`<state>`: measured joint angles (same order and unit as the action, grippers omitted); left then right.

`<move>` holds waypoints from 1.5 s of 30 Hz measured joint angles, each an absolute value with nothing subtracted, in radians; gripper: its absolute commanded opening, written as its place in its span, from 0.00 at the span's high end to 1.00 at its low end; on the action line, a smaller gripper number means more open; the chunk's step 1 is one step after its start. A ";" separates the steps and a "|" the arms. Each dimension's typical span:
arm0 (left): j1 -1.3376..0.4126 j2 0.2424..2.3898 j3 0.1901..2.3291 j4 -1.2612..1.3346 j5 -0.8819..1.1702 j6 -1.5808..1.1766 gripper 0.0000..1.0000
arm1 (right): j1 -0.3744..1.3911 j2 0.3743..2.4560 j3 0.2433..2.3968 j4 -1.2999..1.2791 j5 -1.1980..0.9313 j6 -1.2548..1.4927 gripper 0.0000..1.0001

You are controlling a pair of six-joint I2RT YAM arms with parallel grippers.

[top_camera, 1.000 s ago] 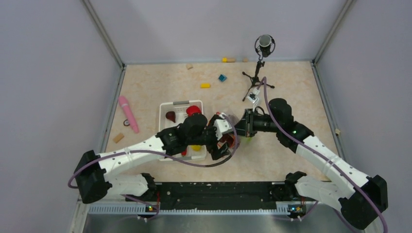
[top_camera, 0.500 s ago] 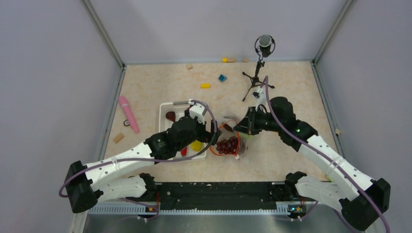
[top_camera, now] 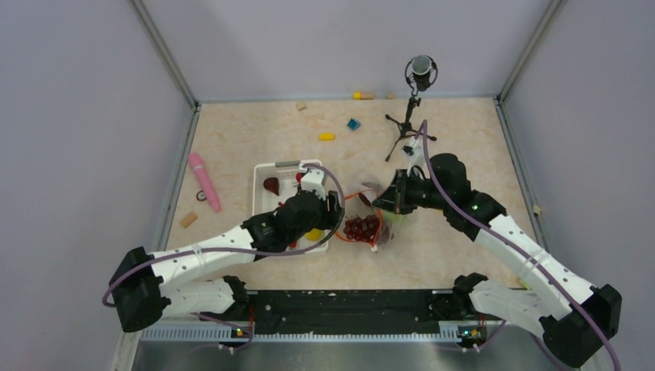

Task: Place the food in the zip-top bag and seal the zipper

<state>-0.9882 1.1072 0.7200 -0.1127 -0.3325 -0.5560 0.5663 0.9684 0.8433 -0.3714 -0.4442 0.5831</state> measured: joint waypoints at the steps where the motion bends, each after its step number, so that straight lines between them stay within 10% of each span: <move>1: -0.987 1.118 0.720 -0.113 -0.339 -0.558 0.48 | 0.566 0.968 0.847 -0.376 -0.445 0.583 1.00; 7: -0.978 1.176 0.729 -0.110 -0.369 -0.566 0.63 | 0.566 0.950 0.853 -0.400 -0.446 0.577 1.00; 12: -0.970 1.201 0.762 -0.100 -0.384 -0.554 1.00 | 0.566 0.926 0.859 -0.433 -0.446 0.567 1.00; 45: -0.941 1.234 1.021 -0.076 -0.180 -0.473 1.00 | 0.409 1.082 0.988 -0.645 -0.063 0.628 1.00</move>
